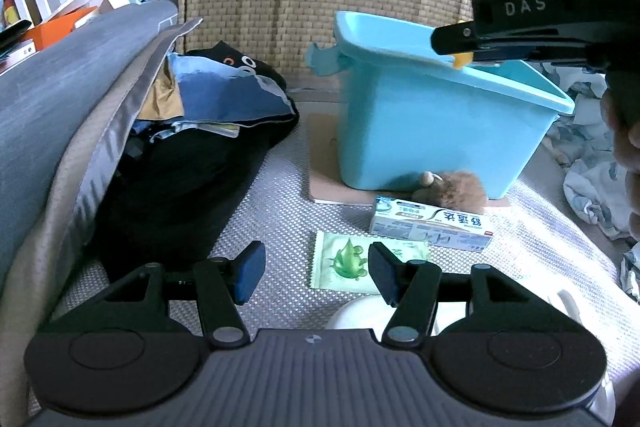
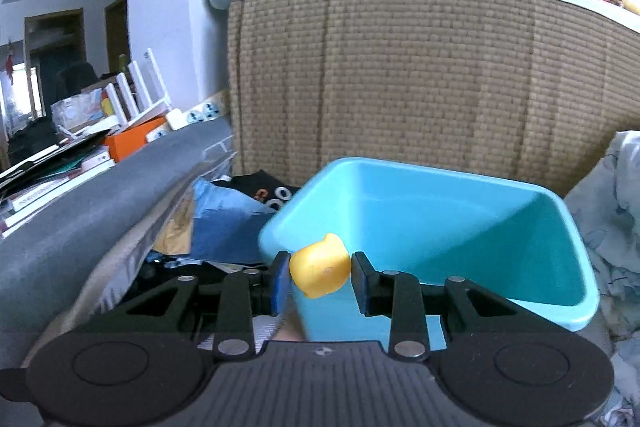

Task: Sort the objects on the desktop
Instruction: 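Lift the duck over the teal bin and open the right gripper, then move the left gripper toward the brown plush mouse behind the toothpaste box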

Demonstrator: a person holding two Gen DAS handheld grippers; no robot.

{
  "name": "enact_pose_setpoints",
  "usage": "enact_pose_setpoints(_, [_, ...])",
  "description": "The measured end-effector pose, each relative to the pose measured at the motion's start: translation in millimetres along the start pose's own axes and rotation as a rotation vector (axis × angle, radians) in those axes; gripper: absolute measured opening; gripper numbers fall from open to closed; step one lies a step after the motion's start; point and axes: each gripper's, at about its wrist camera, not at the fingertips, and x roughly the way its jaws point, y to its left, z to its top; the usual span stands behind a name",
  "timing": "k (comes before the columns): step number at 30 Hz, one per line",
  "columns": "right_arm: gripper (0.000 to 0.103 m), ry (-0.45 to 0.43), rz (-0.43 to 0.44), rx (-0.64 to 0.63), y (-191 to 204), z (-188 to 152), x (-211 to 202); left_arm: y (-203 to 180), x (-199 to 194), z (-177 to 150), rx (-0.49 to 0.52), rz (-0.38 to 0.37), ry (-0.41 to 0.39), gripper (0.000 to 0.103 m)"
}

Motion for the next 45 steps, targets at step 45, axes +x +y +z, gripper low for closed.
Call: enact_pose_setpoints(45, [0.033,0.012,-0.262,-0.014,-100.0,-16.1,-2.0,-53.1,26.8,5.5,0.06,-0.058,0.029,0.062])
